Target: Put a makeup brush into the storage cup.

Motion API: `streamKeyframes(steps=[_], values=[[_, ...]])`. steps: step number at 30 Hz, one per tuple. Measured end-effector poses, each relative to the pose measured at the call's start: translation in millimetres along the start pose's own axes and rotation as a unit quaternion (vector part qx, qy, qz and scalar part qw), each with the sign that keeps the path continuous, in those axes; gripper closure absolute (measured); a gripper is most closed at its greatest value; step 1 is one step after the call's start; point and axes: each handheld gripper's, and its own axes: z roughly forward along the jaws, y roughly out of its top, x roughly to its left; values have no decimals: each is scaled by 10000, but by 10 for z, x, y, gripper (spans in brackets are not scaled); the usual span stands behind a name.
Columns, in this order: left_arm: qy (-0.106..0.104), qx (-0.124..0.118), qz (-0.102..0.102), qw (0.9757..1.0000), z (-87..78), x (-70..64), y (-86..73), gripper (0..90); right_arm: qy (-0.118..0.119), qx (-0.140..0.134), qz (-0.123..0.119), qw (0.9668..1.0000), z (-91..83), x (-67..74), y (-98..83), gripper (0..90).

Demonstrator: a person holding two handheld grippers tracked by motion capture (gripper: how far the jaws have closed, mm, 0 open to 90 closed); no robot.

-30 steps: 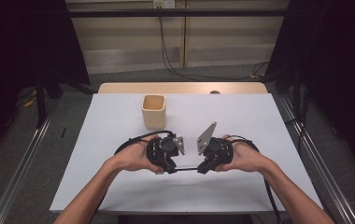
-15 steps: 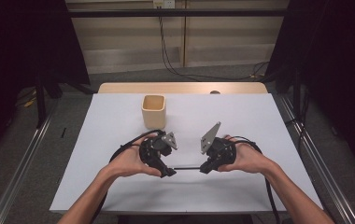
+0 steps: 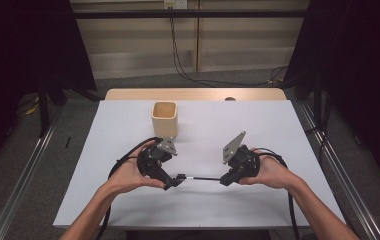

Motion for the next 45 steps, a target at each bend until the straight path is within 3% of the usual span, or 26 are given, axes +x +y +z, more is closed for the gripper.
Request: streamKeyframes(steps=[4,9,12,17,19,24,31,32,41,45], values=[[42,-80,-49,9999,-19,8,-62,54,-43,-20,198,9998,-26,9,-82,860],[377,-404,-265,9981,-118,51,-136,47,-185,-131,405,9989,-55,1,-178,859],[388,-564,-296,9972,-187,61,-198,40,-284,-190,545,9979,-77,2,-252,859],[658,-737,-487,9939,-221,40,-309,34,-406,-439,768,9952,-106,10,-369,859],[734,-883,-738,9906,-221,5,-353,35,-459,-498,871,9939,-101,24,-394,859],[810,-947,-750,9894,-218,-61,-423,36,-686,-703,1175,9882,-47,60,-439,859],[924,-1217,-911,9840,-227,-67,-525,35,-815,-1250,1275,9806,10,92,-469,860],[912,-1211,-921,9841,-229,-65,-532,35,-818,-1375,1311,9784,17,104,-470,860],[871,-1229,-931,9842,-184,-83,-585,39,-869,-1767,1264,9722,96,160,-492,860],[888,-1325,-1010,9820,-167,-93,-628,40,-936,-2018,1298,9663,98,171,-522,859]])
